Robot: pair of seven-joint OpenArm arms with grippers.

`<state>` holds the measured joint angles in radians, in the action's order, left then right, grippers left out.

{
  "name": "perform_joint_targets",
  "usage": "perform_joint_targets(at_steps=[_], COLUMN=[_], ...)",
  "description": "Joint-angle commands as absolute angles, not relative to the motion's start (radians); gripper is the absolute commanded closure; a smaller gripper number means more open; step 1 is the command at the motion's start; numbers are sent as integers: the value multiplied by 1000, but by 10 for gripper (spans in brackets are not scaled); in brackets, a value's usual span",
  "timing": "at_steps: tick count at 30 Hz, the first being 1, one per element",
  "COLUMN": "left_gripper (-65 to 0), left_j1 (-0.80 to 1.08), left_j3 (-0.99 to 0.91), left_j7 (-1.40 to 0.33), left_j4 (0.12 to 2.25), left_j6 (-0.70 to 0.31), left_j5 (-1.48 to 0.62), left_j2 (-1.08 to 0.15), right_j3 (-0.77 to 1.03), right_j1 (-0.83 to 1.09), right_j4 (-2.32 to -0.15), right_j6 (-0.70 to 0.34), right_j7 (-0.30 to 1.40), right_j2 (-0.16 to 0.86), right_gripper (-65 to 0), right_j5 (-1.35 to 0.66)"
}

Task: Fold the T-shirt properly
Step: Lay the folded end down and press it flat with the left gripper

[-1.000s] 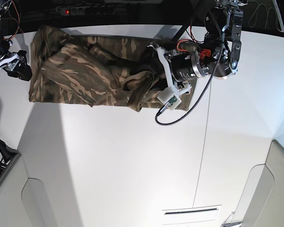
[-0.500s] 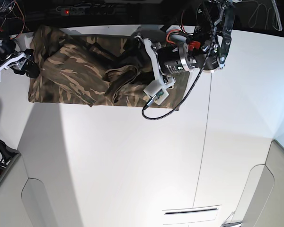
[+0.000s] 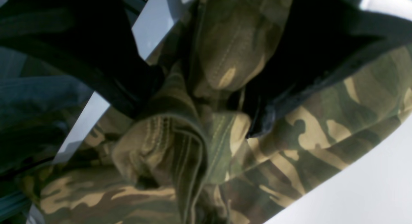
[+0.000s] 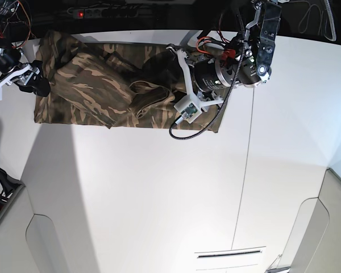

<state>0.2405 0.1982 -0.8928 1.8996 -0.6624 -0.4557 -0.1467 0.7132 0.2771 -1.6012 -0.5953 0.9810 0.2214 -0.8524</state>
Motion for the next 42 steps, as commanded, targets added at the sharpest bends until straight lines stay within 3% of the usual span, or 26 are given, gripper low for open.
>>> perform_joint_targets(at_steps=[1,5,17,42], left_gripper=[-389,-454,-454,-450], left_j1=[233,233,233,267], left_j3=[207,264,414,378], left_j7=[-874,-888,-916,-865], left_j4=[1918,1919,2080,2083], left_j6=[-668,-673,-590,-587], left_j5=[-478,-435,-346,-516], left_j2=[-144,-144,-144,-144], right_j3=[718,718,718,718], right_j1=[274,272,272,272], right_j4=[-1614,-1614,-1614,-1614], right_j6=[-598,-598,-598,-598], right_j7=[962,962,958,939], right_j2=[238,238,238,239], right_gripper=[-403,-403,-403,-403], right_j5=[-875,-875,-875,-871])
